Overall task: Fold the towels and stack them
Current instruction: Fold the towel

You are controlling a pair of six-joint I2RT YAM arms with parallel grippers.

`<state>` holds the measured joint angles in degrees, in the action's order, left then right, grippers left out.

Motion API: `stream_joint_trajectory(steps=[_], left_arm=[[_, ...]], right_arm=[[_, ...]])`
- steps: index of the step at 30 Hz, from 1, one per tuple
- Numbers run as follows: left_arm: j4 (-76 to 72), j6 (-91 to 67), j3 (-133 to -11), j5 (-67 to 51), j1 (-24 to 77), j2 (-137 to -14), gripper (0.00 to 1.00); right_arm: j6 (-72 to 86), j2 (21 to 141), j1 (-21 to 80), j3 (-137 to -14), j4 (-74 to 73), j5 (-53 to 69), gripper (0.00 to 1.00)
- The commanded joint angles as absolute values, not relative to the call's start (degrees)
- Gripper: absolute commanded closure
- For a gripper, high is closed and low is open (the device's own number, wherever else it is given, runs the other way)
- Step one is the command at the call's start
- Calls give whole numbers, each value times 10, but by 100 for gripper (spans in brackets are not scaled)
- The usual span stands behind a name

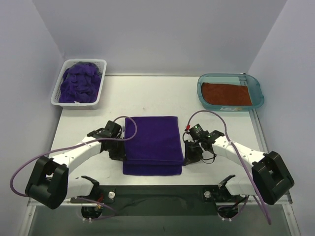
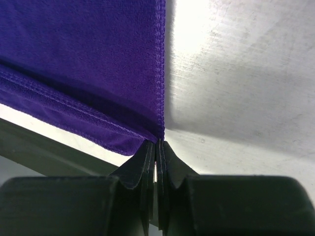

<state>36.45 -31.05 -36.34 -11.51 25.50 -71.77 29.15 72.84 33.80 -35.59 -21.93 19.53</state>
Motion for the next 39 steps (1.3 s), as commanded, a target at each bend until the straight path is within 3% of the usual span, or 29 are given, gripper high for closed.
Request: stream_joint_trajectory(steps=[1, 3, 6, 10, 12, 14, 17, 22, 32, 39], left_arm=[[351, -318, -355, -97, 261, -717, 94], [351, -320, -353, -98, 269, -718, 92], [355, -323, -353, -103, 284, -716, 84], [372, -342, -355, -114, 296, -688, 65], [390, -355, -356, -121, 305, -644, 51], [413, -362, -360, -128, 310, -587, 44], [443, -374, -367, -136, 311, -521, 42], [446, -383, -400, -93, 311, -512, 33], [409, -331, -513, -38, 336, -727, 32], [378, -334, -491, -31, 360, -783, 44]], right_arm=[[287, 740, 345, -347, -248, 177, 100], [283, 744, 351, -345, -246, 179, 100], [274, 741, 359, -345, -247, 191, 92], [271, 706, 379, -348, -251, 220, 68], [267, 670, 388, -352, -257, 252, 66], [259, 638, 395, -354, -269, 297, 65], [243, 610, 400, -367, -301, 312, 65], [254, 596, 398, -406, -305, 188, 65], [293, 748, 399, -468, -240, 134, 72], [307, 805, 406, -439, -207, 172, 75]])
